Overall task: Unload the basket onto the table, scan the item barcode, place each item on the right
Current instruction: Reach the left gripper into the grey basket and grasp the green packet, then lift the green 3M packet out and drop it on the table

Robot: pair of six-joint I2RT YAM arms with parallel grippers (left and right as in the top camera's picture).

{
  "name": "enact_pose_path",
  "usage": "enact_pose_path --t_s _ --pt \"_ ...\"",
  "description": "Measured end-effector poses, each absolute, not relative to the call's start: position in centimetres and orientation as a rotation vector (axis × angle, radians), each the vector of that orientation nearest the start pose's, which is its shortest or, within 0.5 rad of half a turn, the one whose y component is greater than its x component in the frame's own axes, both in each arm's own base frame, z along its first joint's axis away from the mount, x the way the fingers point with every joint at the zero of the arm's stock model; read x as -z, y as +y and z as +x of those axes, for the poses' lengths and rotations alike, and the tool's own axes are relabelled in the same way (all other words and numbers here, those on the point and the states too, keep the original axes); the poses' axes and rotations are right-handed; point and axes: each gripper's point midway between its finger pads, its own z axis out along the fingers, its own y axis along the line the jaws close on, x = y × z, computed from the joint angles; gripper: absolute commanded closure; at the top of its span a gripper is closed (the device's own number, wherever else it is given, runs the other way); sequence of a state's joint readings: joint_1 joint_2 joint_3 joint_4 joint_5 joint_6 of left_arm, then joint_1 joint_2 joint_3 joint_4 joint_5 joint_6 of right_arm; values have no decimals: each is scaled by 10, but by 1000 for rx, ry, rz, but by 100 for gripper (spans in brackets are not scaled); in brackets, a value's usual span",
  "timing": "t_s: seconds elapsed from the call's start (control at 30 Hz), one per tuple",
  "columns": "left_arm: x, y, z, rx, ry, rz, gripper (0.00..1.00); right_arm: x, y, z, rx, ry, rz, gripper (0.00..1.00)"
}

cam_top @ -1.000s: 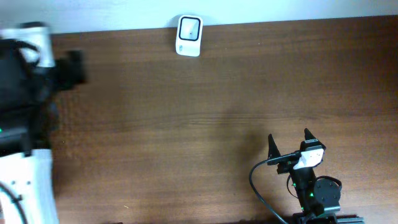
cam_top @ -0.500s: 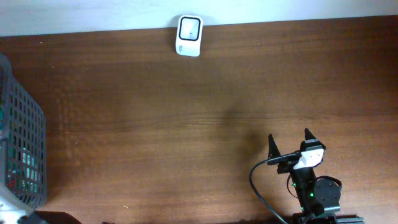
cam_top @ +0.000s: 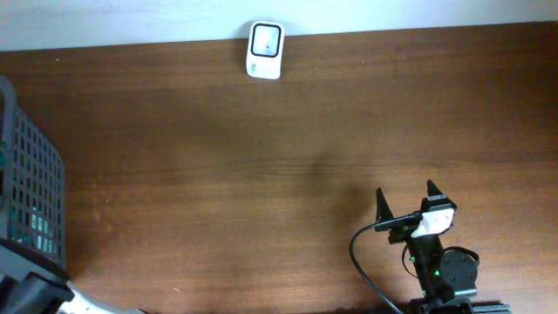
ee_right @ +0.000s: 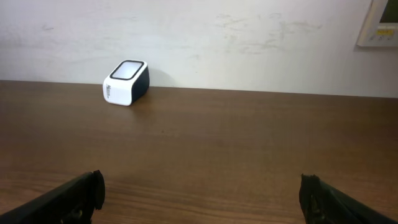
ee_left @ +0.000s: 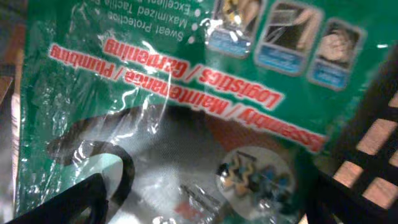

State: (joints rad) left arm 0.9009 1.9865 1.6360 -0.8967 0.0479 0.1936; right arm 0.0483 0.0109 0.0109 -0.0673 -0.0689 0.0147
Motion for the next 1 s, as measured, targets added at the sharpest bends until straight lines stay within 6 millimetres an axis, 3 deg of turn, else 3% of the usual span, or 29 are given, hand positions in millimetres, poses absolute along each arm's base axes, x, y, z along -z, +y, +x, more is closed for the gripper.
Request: enact_pose_path --t_s 0.07,0.2,0.23,0.27,0.33,0.4,0.47,0.57,0.6,0.67,0.77,0.83,0.87,0.93,1.0 --pt "-85 352 288 -178 2686 -975 29 -160 24 245 -105 1637 -80 2" --pt "-77 351 287 -165 2707 -973 84 -160 24 245 -105 1637 -80 2" --pt "-77 351 287 -166 2709 -968 94 -160 24 245 -105 1637 -80 2" --pt "-78 351 287 -161 2711 -972 100 -160 24 245 -105 1637 -80 2" --pt "-91 356 290 -175 2685 -997 100 -160 24 245 -105 1637 -80 2" --pt "-123 367 298 -216 2622 -1011 100 -160 24 245 -105 1637 -80 2" --pt "-169 376 305 -268 2517 -1024 100 -160 24 245 -105 1637 -80 1" --pt "-278 372 303 -378 2268 -994 100 -160 24 245 -105 1637 -80 2" --pt "-317 362 296 -409 2180 -974 100 -160 24 245 -105 1637 -80 2" --pt "-375 338 279 -456 2056 -931 100 -160 24 245 -105 1637 -80 2" --pt "-412 312 271 -450 1967 -889 100 -160 24 245 -104 1637 -81 2" --pt "-427 285 291 -390 1942 -804 100 -160 24 245 -105 1637 -80 2" --pt "-441 247 315 -322 1933 -682 100 -160 24 245 -105 1637 -81 2" --pt "-451 209 333 -260 1932 -578 100 -160 24 245 -105 1637 -80 2" --pt "-454 127 360 -102 1978 -363 100 -160 24 245 -105 1637 -81 2"
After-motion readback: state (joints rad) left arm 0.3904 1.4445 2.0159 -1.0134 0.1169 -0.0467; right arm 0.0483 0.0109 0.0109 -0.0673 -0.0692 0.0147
